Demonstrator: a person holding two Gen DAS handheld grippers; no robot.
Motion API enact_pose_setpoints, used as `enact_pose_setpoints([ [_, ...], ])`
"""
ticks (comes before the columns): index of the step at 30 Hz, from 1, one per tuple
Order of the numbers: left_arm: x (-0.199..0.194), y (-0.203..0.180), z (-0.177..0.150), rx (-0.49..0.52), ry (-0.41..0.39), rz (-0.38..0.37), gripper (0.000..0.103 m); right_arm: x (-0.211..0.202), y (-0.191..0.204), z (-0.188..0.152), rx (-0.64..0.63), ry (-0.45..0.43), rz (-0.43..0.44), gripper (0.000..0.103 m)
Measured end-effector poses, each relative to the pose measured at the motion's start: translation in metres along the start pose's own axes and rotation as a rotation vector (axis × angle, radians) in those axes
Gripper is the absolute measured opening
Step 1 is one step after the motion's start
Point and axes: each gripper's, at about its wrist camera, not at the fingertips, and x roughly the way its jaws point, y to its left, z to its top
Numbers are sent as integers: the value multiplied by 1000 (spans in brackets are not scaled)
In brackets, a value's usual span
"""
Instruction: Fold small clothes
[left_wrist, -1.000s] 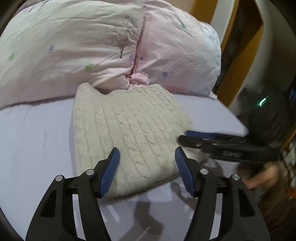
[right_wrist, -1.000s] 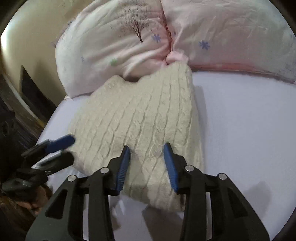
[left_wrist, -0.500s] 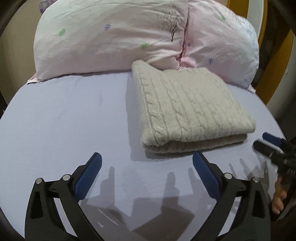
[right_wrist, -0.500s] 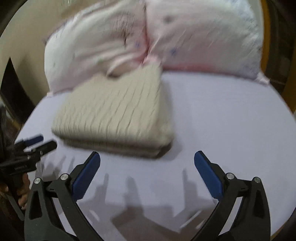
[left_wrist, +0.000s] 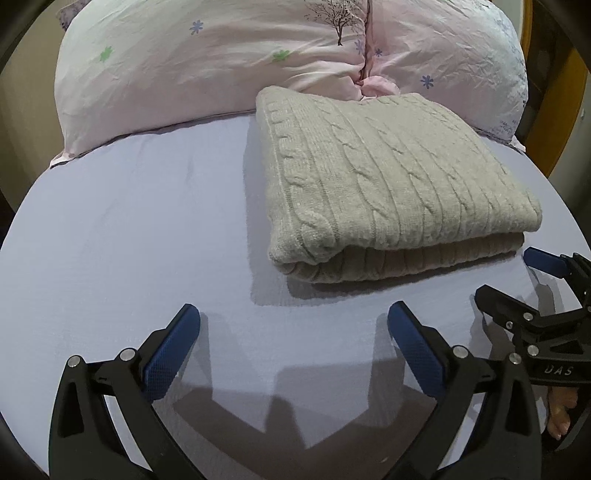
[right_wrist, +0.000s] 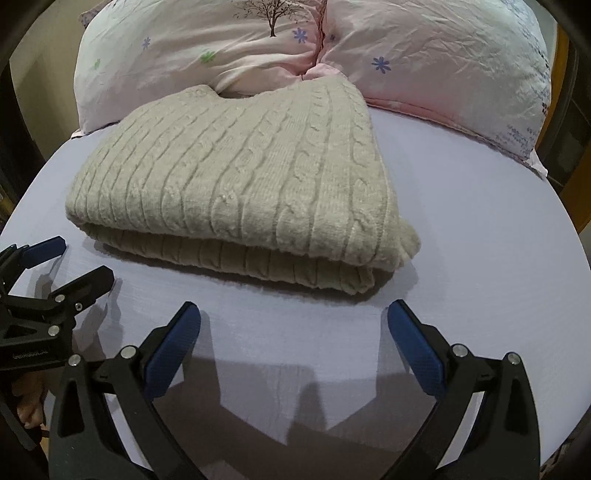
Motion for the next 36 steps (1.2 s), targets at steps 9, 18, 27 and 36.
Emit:
enact_pose_setpoints([
  [9,2,-2,1,16,7,19,102,0,1,-1,2,-2,-6,101],
  [18,2,-2,0,16,7,20,102,0,1,-1,1,-1,-7,101],
  [27,2,-2,0,16,6,20,102,0,1,0,2,-1,-7,101],
  [36,2,-2,0,16,6,20,102,0,1,0,2,-1,-8,101],
])
